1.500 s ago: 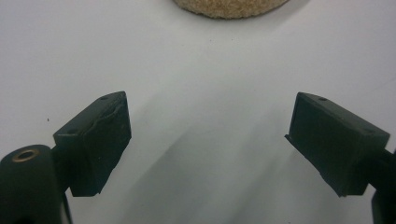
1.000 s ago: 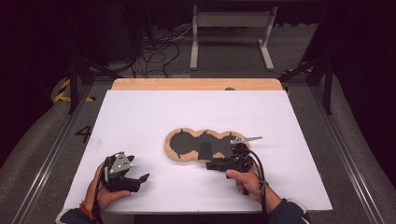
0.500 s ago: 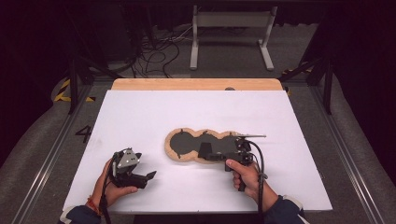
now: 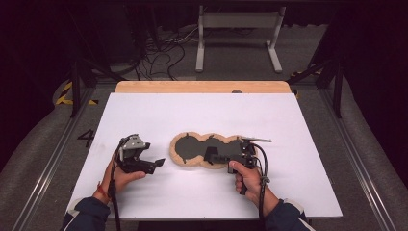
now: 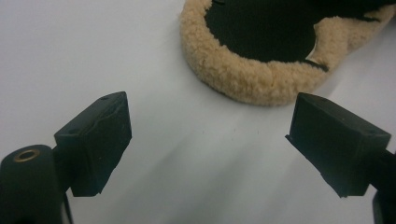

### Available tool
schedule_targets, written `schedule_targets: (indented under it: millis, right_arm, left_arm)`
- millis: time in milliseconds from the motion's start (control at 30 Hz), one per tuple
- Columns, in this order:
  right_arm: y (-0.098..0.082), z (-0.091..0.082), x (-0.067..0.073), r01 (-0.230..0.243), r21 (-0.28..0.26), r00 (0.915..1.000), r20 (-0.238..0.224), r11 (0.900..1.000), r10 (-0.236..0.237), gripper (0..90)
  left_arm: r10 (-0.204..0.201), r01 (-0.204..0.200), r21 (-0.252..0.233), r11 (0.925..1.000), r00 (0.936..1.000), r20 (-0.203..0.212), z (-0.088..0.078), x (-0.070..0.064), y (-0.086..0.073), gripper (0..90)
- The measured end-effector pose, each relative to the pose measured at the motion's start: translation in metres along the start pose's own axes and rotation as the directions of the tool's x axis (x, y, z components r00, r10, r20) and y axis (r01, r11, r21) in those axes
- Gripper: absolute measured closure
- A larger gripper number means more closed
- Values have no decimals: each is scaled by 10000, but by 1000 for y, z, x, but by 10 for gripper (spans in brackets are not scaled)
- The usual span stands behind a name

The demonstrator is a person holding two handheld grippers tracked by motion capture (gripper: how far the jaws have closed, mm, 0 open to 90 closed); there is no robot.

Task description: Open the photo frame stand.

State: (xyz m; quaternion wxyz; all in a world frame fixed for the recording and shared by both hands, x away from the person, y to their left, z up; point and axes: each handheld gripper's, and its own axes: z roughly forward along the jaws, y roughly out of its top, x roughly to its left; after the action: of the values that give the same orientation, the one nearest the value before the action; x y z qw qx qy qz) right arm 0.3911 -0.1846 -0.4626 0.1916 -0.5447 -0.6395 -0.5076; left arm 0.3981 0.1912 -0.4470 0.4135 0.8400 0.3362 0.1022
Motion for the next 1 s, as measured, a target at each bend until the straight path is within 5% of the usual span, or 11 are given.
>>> schedule_targets:
  millis: [267,400,467,633,1000]
  right_arm:
    - [2,1,-2,97,194,9998,-149,9998,-94,617]
    - [3,1,-3,63,246,9998,-185,9997,-58,614]
    - [4,1,-3,-40,293,9998,-197,9996,46,605]
    - [6,4,-2,-266,262,9991,-314,9993,274,571]
    - [8,6,-5,-424,231,9985,-337,9988,432,622]
  left_arm:
    - [-639,627,228,9978,9962,591,33,12,17,126]
    - [-1123,1088,366,9934,9872,1135,46,17,23,132]
    - [-1039,998,417,9941,9884,1108,51,16,26,146]
    - [-944,859,521,9949,9769,1916,56,10,27,213]
    - [-1019,936,512,9943,9749,1978,56,8,27,218]
